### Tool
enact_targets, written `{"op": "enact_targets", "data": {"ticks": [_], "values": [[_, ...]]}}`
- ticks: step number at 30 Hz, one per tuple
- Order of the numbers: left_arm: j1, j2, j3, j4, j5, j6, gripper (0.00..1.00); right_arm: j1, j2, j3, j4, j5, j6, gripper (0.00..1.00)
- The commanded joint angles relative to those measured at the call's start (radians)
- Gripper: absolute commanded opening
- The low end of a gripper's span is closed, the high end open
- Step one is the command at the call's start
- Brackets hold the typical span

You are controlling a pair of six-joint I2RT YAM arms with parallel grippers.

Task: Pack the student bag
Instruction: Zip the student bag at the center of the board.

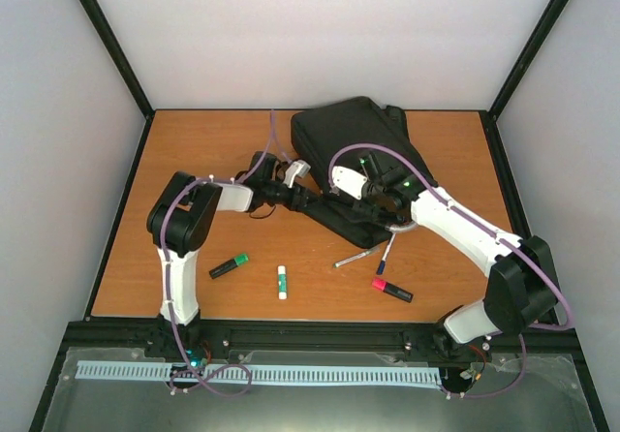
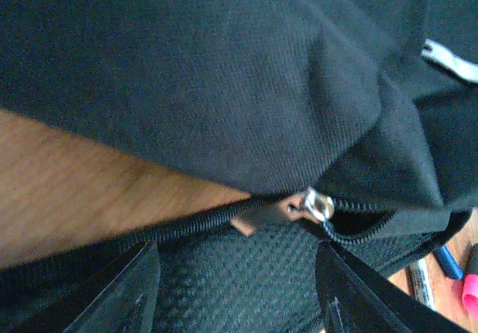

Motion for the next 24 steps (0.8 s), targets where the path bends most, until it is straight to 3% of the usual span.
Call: {"op": "enact_targets", "data": {"ticks": [1,6,11,24], "values": [[0.002,0.048,0.074,0.052,0.052,0.038,0.58,-0.012,0.014,0.043,-0.018,0.021,0.026,0.03],[-0.003,0.080,0.106,0.074,0.080,0.020,0.48,-0.013,0.027,0.057,-0.029,0.009,0.036,0.03],[-0.006,0.045,0.060,0.112,0.070,0.017,0.25,-0.015,0.033,0.051,-0.021,0.009,0.042,0.03],[-0.021,-0.036,-0.027,0.149,0.040,-0.005,0.04,-0.031,0.070,0.059,-0.012,-0.008,0.063,0.03]]}}
